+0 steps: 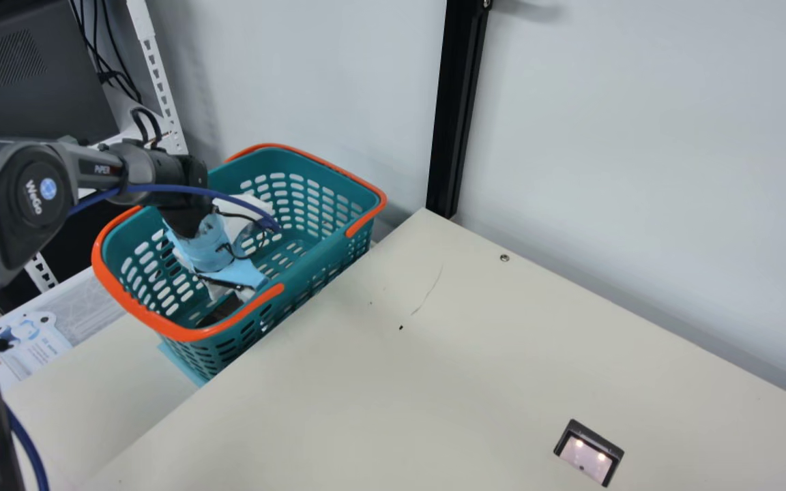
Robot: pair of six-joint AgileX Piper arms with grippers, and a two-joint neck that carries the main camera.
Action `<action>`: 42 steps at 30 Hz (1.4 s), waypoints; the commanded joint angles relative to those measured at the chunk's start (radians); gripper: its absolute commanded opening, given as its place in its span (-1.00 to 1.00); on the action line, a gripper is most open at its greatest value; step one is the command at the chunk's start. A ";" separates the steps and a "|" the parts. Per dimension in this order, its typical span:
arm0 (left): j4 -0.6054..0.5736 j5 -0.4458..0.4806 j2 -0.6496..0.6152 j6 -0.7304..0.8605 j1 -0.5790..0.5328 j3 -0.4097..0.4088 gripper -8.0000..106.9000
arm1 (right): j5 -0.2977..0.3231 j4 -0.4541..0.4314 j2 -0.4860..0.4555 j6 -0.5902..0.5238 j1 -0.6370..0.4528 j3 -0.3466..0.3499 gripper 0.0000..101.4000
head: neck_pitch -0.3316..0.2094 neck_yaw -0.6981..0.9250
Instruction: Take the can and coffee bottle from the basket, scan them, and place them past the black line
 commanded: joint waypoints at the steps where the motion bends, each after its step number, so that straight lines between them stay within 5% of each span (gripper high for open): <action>1: -0.003 0.000 0.009 0.006 0.004 -0.002 0.71 | 0.000 0.000 0.000 0.000 0.000 0.000 1.00 | -0.031 0.015; 21: 0.004 0.050 0.152 -0.073 -0.004 -0.132 0.71 | 0.000 0.000 0.000 0.000 0.000 0.000 1.00 | -0.031 0.015; 22: 0.007 0.050 0.158 -0.082 -0.004 -0.136 0.20 | 0.000 0.000 0.000 0.000 0.000 0.000 1.00 | -0.031 0.015; 23: 0.008 0.049 0.164 -0.090 -0.005 -0.141 -0.68 | 0.000 0.000 0.000 0.000 0.000 0.000 1.00 | -0.031 0.015; 31: -0.013 0.002 0.131 -0.135 -0.010 -0.145 -0.68 | 0.000 0.000 0.000 0.000 0.000 0.000 1.00 | -0.031 0.015; 42: -0.158 -0.156 -0.137 -0.152 -0.039 -0.075 -0.68 | 0.000 0.000 0.000 0.000 0.000 0.000 1.00 | -0.031 0.015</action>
